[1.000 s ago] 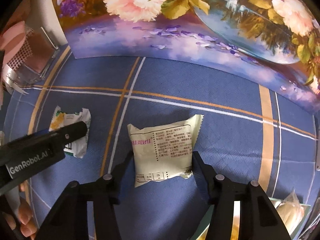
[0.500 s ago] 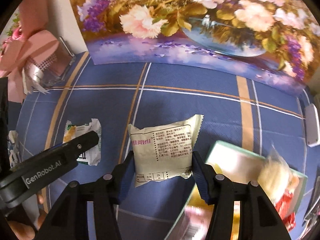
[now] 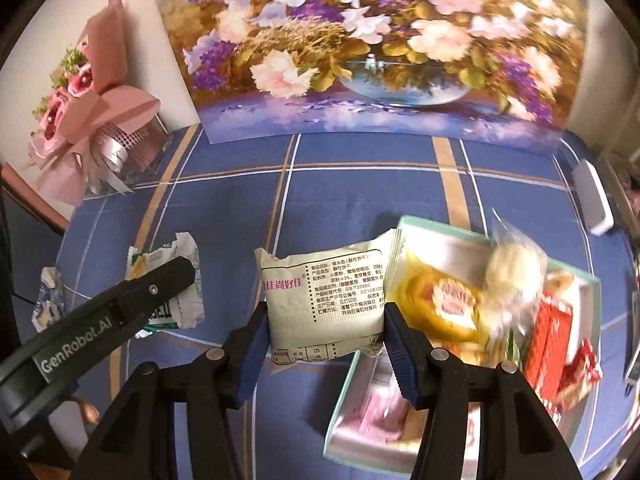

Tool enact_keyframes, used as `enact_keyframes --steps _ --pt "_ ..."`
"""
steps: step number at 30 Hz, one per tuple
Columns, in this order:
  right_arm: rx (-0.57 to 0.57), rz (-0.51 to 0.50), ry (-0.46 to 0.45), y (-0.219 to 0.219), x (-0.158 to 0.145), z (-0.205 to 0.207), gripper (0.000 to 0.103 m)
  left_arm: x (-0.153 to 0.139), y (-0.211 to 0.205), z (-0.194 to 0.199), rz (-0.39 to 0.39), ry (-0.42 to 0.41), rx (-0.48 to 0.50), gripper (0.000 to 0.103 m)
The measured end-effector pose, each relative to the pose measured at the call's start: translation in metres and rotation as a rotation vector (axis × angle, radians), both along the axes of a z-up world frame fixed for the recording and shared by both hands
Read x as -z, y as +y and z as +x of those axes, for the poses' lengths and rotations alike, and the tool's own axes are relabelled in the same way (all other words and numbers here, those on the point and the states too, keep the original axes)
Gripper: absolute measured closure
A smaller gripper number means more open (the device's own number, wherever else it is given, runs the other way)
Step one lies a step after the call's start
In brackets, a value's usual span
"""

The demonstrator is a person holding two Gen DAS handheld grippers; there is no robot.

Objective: Organize snacks
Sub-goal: 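Carry box pack with left tool while right tool carries white pouch over tray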

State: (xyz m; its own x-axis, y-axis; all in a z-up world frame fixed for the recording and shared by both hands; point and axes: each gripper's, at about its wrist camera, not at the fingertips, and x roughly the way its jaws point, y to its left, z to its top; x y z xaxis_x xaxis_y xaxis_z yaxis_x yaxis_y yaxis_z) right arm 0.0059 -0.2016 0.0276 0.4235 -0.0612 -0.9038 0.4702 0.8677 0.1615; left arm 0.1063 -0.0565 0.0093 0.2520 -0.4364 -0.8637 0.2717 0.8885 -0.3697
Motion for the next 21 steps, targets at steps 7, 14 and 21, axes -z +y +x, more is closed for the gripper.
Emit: enact_keyframes --steps 7,14,21 --pt "0.048 0.003 -0.018 0.006 -0.008 -0.033 0.045 -0.016 0.000 -0.031 -0.024 -0.038 0.006 0.046" --pt "0.094 0.005 -0.025 -0.006 -0.009 -0.058 0.045 -0.032 -0.018 -0.057 -0.024 -0.097 0.038 0.046" --pt "0.202 0.016 -0.016 -0.046 -0.006 -0.087 0.045 -0.030 -0.046 -0.078 -0.032 -0.117 0.119 0.046"
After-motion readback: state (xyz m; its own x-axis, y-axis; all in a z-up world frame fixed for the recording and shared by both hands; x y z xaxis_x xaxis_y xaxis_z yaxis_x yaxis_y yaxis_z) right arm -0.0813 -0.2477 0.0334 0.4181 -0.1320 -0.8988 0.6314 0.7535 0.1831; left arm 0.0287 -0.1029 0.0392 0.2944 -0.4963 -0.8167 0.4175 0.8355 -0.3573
